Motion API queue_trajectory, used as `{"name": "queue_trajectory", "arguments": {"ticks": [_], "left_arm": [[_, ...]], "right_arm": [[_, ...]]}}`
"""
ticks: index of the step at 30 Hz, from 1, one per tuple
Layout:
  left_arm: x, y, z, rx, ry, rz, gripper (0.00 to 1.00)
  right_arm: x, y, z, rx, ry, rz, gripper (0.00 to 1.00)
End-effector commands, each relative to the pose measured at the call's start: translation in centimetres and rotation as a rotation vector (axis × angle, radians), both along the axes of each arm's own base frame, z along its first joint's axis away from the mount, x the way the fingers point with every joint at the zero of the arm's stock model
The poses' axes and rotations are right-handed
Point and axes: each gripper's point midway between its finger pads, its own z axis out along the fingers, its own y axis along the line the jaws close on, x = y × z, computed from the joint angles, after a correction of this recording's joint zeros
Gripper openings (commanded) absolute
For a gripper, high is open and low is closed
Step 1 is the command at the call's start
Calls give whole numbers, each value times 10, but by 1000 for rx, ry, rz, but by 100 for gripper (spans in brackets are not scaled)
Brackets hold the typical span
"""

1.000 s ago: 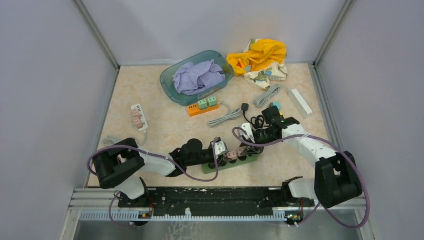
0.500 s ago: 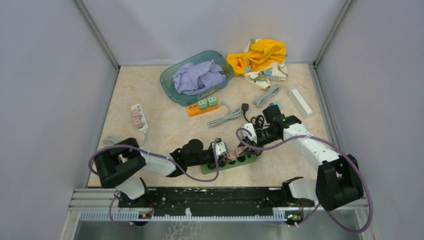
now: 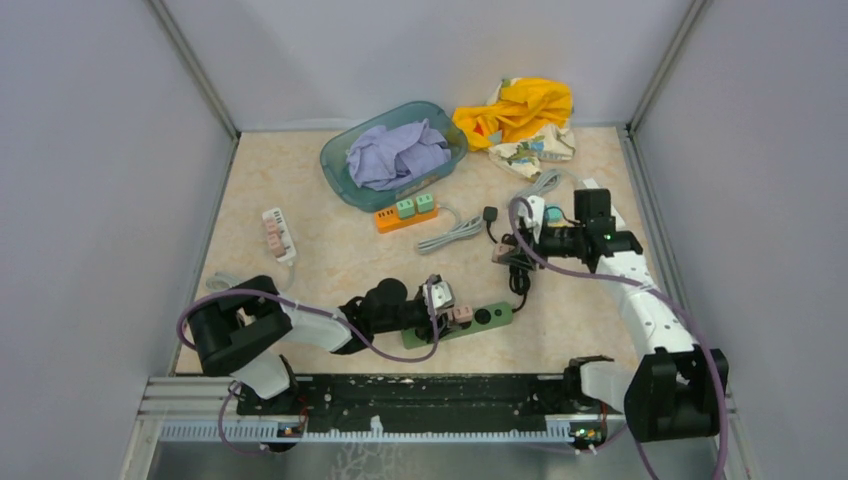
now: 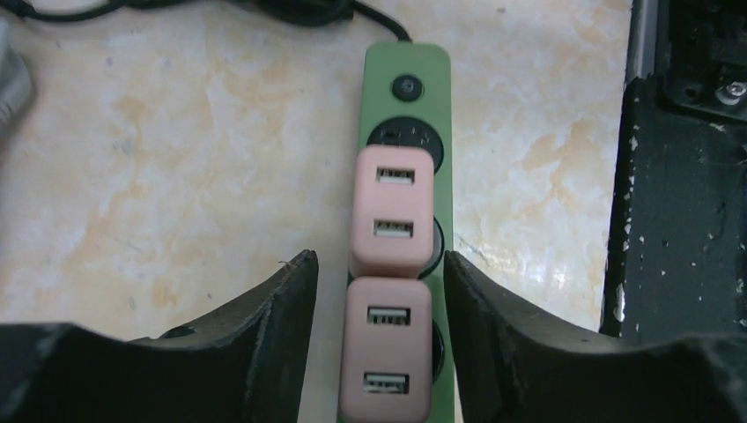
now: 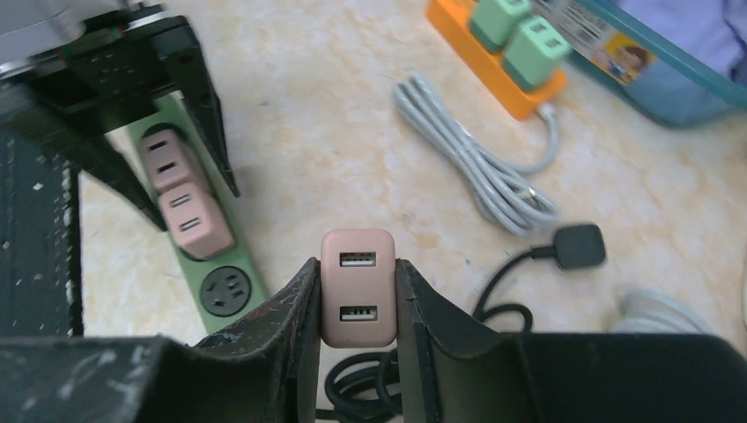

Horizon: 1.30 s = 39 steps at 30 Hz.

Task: Pull the plug off the socket
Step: Remove the plug from the socket, then place the plug at the center of the board.

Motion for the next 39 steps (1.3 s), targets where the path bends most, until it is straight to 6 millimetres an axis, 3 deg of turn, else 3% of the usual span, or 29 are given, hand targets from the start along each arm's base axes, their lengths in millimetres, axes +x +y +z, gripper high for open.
{"name": "queue_trajectory", "arguments": {"ticks": [1,10,15,26,31,39], "left_arm": [[-2,10,-15,43,76,33,68],[1,8,16,-34,38,45,100],[0,20,48,-99,-20,68,100],[-16,47,84,-238,-47,75,100],[-20,54,91,-286,-24,94,100],[-21,60,91,-305,8,120,100]], "right_arm": [[45,-22,27,60,14,-254,0],[107,-98,16,119,80,-771,0],[126,-135,-6,104,149,-999,1],[132,-165,-42,147,386,-1097,12],[132,-172,-55,132,434,-1114,24],[130,-185,-78,91,520,-1128,28]]}}
